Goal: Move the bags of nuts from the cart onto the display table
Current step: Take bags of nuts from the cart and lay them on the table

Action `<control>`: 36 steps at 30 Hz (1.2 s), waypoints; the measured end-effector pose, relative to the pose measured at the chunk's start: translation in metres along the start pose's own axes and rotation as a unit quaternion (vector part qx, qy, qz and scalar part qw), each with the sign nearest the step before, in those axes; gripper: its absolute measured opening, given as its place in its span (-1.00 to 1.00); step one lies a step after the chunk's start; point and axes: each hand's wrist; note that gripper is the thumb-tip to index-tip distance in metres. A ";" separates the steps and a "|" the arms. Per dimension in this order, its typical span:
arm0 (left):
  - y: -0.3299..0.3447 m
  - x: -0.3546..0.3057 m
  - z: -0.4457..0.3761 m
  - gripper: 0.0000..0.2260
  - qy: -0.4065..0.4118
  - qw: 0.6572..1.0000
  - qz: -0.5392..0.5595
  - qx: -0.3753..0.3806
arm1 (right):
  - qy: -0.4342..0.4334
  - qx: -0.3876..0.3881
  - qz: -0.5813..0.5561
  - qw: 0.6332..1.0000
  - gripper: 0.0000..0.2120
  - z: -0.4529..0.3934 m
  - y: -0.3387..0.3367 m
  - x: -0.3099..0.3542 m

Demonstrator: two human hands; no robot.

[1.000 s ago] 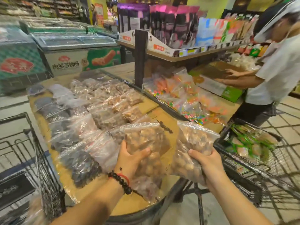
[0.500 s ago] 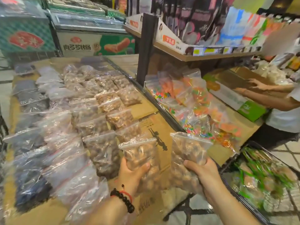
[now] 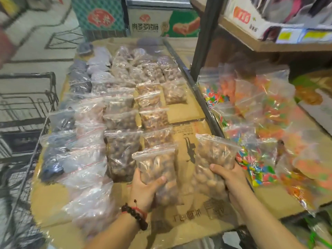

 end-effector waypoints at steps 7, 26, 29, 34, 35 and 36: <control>0.052 -0.019 0.034 -0.37 0.039 0.997 0.010 -0.059 | 0.018 0.088 -0.021 0.996 -0.64 -0.040 -0.021 0.006; 0.137 -0.140 -0.098 -0.46 0.041 0.999 -0.009 -0.025 | 0.040 0.106 -0.080 0.990 -0.66 -0.114 -0.034 0.024; 0.147 -0.164 -0.137 -0.34 0.016 0.999 -0.023 -0.032 | 0.039 0.104 -0.077 0.991 -0.60 -0.134 -0.018 0.022; 0.158 -0.187 -0.216 -0.15 -0.016 0.995 -0.078 -0.067 | 0.038 0.134 -0.064 0.988 -0.28 -0.159 0.008 0.014; 0.159 -0.186 -0.239 -0.12 -0.019 0.994 -0.087 -0.068 | 0.036 0.137 -0.060 0.988 -0.29 -0.164 0.012 0.012; 0.159 -0.183 -0.263 -0.09 -0.025 0.992 -0.099 -0.069 | 0.031 0.138 -0.056 0.988 -0.28 -0.169 0.015 0.011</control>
Point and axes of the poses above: each hand's wrist, its own z-axis away from the middle knuckle, its own y-axis out of the palm, x = y × z, and after that the axes turned 13 degrees about -y, right-handed
